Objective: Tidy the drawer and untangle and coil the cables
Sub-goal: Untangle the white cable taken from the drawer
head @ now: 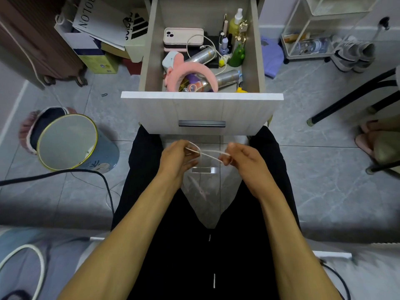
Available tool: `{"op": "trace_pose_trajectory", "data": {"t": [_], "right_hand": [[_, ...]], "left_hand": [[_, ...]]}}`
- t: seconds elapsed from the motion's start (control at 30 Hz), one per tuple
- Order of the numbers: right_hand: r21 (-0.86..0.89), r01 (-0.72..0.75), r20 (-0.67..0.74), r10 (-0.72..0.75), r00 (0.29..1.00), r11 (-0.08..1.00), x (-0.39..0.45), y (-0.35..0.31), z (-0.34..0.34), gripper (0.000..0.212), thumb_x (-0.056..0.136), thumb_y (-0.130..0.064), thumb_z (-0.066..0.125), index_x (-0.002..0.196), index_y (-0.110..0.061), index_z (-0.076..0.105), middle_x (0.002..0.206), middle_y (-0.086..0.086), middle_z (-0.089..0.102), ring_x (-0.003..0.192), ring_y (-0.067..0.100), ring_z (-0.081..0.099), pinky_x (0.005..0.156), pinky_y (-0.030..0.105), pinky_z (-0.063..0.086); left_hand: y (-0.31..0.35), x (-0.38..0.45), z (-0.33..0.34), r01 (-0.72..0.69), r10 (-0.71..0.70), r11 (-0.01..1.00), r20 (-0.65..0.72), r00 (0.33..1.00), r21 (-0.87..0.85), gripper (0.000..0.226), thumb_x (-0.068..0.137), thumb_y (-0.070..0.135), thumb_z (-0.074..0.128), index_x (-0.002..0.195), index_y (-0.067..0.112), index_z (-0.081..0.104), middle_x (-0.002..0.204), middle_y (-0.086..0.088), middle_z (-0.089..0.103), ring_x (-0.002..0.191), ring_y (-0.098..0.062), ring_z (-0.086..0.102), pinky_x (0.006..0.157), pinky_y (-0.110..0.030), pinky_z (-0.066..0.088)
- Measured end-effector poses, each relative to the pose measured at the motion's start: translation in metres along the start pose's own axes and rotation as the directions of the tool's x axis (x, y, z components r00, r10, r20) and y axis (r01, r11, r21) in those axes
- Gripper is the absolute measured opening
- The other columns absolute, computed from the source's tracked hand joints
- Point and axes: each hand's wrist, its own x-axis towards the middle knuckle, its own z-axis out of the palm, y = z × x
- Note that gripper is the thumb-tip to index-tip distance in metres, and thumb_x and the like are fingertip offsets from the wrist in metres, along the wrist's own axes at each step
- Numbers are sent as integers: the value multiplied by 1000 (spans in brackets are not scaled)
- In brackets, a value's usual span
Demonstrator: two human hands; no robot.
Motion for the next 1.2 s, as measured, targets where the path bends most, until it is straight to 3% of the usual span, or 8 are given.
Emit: {"op": "trace_pose_trajectory", "data": {"t": [0.1, 0.27, 0.43, 0.6, 0.77, 0.97, 1.1, 1.2], "right_hand": [[218, -39, -16, 44, 999, 975, -3, 0, 2, 58, 93, -56, 42, 46, -24, 52, 57, -3, 57, 92, 20, 68, 105, 39, 38], [493, 44, -50, -23, 998, 869, -4, -11, -4, 48, 90, -46, 47, 60, -10, 47, 42, -2, 30, 52, 19, 49, 86, 35, 50], [330, 85, -60, -69, 996, 940, -4, -14, 2, 23, 100, -18, 51, 86, -12, 68, 46, 1, 38, 40, 12, 33, 58, 33, 44], [337, 61, -96, -30, 995, 939, -4, -22, 0, 32, 100, -14, 46, 70, -11, 58, 61, 7, 50, 47, 15, 41, 64, 41, 46], [200, 82, -204, -40, 978, 976, -8, -19, -2, 48, 99, -30, 51, 56, -12, 46, 50, 3, 43, 46, 15, 40, 62, 42, 47], [-24, 59, -191, -63, 980, 998, -1, -15, -14, 27, 99, -29, 52, 84, -15, 70, 65, -2, 61, 52, 13, 42, 51, 25, 37], [16, 186, -109, -183, 977, 982, -4, -23, -12, 23, 99, -27, 52, 87, -19, 71, 71, -2, 63, 55, 7, 45, 54, 19, 39], [34, 183, -108, -179, 978, 982, -3, -28, -7, 24, 99, -26, 51, 87, -17, 69, 72, 0, 63, 56, 7, 46, 54, 19, 40]], "left_hand": [[1, 8, -1, -141, 163, 953, -60, 985, 267, 15, 88, 15, 58, 78, 9, 67, 73, 1, 62, 72, -11, 57, 65, -22, 45], [7, 22, -12, -264, 298, 897, -43, 954, 354, 21, 94, 16, 52, 77, 16, 64, 75, 1, 67, 70, -7, 60, 65, -20, 44], [3, 39, -14, -297, 272, 874, 121, 955, 385, 20, 99, 16, 49, 81, 11, 56, 56, 2, 66, 58, -14, 67, 71, -34, 57], [5, 53, -1, -291, 288, 817, 85, 954, 498, 18, 97, 15, 49, 83, 7, 58, 63, -4, 65, 55, -19, 66, 69, -44, 60], [11, 51, 8, -386, 360, 693, 171, 917, 609, 20, 98, 22, 52, 85, 10, 60, 78, -7, 65, 48, -15, 64, 48, -21, 50], [20, 31, 6, -469, 371, 735, 289, 883, 490, 16, 94, 24, 62, 85, 13, 69, 82, -6, 67, 52, -23, 64, 53, -25, 55], [19, 32, 1, -300, 219, 826, 218, 951, 477, 16, 92, 16, 57, 80, 7, 63, 84, -15, 71, 54, -30, 67, 60, -40, 61], [14, 35, -3, -174, 109, 887, 172, 979, 429, 16, 94, 14, 51, 80, 9, 57, 82, -13, 74, 52, -28, 65, 55, -33, 57]]}}
